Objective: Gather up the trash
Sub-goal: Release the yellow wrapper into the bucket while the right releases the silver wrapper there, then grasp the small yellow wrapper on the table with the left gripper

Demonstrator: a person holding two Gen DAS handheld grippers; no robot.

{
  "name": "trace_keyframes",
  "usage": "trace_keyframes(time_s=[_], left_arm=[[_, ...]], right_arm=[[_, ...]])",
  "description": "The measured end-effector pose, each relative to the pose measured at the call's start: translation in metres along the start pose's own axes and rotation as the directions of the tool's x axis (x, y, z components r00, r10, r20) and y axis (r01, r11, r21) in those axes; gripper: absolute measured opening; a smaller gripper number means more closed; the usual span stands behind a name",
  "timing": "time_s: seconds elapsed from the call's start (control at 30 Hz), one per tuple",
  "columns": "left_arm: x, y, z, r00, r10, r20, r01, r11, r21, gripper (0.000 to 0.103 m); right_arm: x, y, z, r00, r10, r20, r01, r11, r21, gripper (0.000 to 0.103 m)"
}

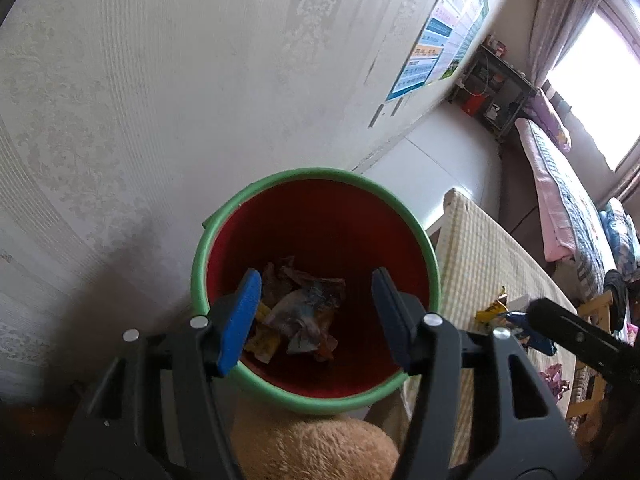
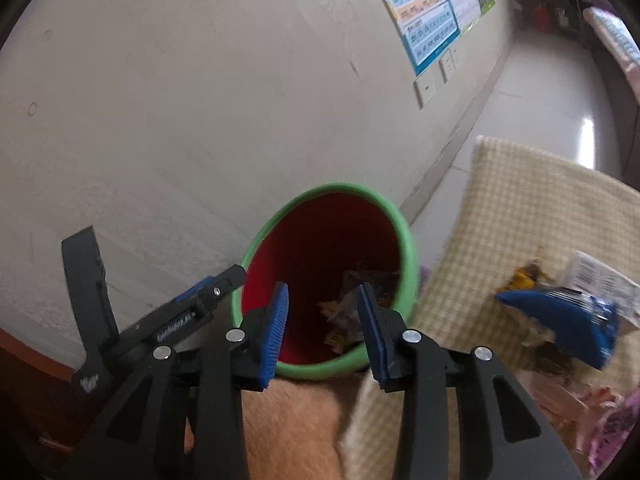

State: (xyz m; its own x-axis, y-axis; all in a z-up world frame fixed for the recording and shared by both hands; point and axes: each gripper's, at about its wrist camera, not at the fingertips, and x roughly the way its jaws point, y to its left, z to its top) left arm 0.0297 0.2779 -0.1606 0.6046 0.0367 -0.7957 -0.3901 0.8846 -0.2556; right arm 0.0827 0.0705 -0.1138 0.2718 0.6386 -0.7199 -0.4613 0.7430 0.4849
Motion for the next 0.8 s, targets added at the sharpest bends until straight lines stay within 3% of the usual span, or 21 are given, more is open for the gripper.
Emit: trace_keyframes(time_s=[0.17, 0.37, 0.53, 0.7, 0.8], left_arm=[[-0.002, -0.024, -0.009, 0.999, -0.039, -0.016, 0.039, 0.999, 0.037, 0.055], [-0.005, -0.077, -0.03, 0.99, -0.13, -0.056, 0.135, 0.985, 0.105, 0.055], [0.009, -0.127, -0.063, 0.961, -0.218, -0.17, 0.24, 0.963, 0.123, 0.055], [0.032, -0.175, -0.1, 0.913, -0.28, -0.297, 0.323, 0.94, 0.108, 0.055], [0.036, -0.192, -0.114, 0.903, -0.277, -0.329, 0.327, 0.939, 0.106, 0.055]], right_arm=[[-0.049, -0.021, -0.023, 0.997, -0.057, 0.059, 0.058, 0.998, -0.007, 0.036], [-0.1, -0.07, -0.077, 0.972, -0.215, 0.093, 0.211, 0.976, 0.052, 0.037], [-0.129, -0.115, -0.126, 0.941, -0.327, 0.084, 0.308, 0.935, 0.177, 0.037], [-0.15, -0.153, -0.164, 0.937, -0.342, 0.072, 0.301, 0.895, 0.329, 0.037], [-0.159, -0.166, -0.173, 0.934, -0.348, 0.076, 0.297, 0.879, 0.373, 0.037]])
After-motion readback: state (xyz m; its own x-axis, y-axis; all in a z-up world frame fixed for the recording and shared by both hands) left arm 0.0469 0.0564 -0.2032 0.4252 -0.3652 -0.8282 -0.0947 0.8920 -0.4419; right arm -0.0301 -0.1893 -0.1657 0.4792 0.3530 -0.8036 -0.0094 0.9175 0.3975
